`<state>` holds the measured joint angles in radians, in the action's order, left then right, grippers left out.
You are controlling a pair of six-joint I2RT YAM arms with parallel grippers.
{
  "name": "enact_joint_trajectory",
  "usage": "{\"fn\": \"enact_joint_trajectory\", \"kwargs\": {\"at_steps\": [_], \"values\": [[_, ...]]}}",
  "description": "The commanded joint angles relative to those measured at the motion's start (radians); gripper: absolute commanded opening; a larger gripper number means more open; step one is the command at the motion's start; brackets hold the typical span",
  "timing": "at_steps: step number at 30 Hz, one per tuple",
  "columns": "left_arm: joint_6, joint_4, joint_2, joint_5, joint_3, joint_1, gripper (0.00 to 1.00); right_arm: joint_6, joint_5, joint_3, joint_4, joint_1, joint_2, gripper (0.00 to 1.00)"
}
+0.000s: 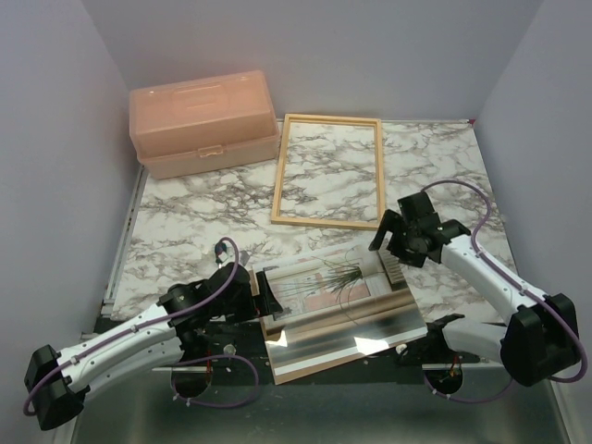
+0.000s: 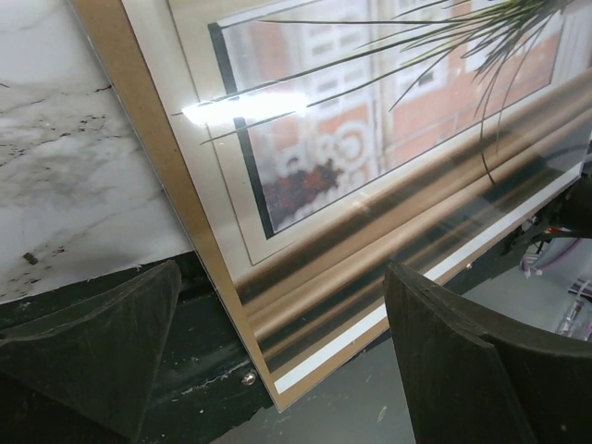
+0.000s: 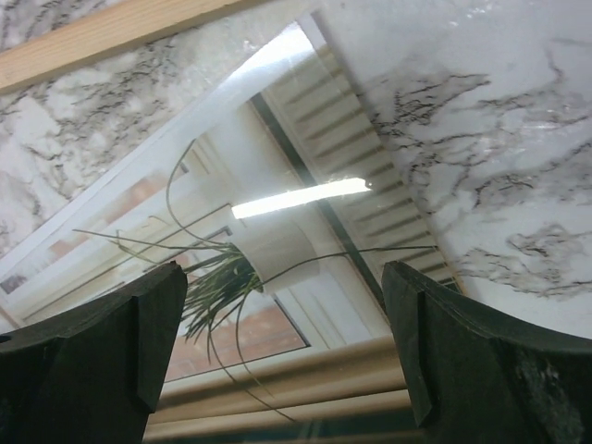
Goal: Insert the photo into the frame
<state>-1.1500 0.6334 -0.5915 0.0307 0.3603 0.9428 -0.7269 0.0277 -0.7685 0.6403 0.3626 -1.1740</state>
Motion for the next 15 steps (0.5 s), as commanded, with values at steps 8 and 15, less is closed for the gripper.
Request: {"fn": "enact_joint_trajectory", "kwargs": {"at_steps": [8, 15], "values": [[-0.033, -0.123, -0.102, 0.039, -0.002, 0.002, 0.94, -0.061, 0.168, 0.0, 0.087, -0.04, -0.066, 1.0], [-0.024, -0.152, -0.186, 0.058, 0.013, 0.001, 0.94, -0.025, 0.072, 0.036, 0.017, -0.124, -0.163, 1.0]]}}
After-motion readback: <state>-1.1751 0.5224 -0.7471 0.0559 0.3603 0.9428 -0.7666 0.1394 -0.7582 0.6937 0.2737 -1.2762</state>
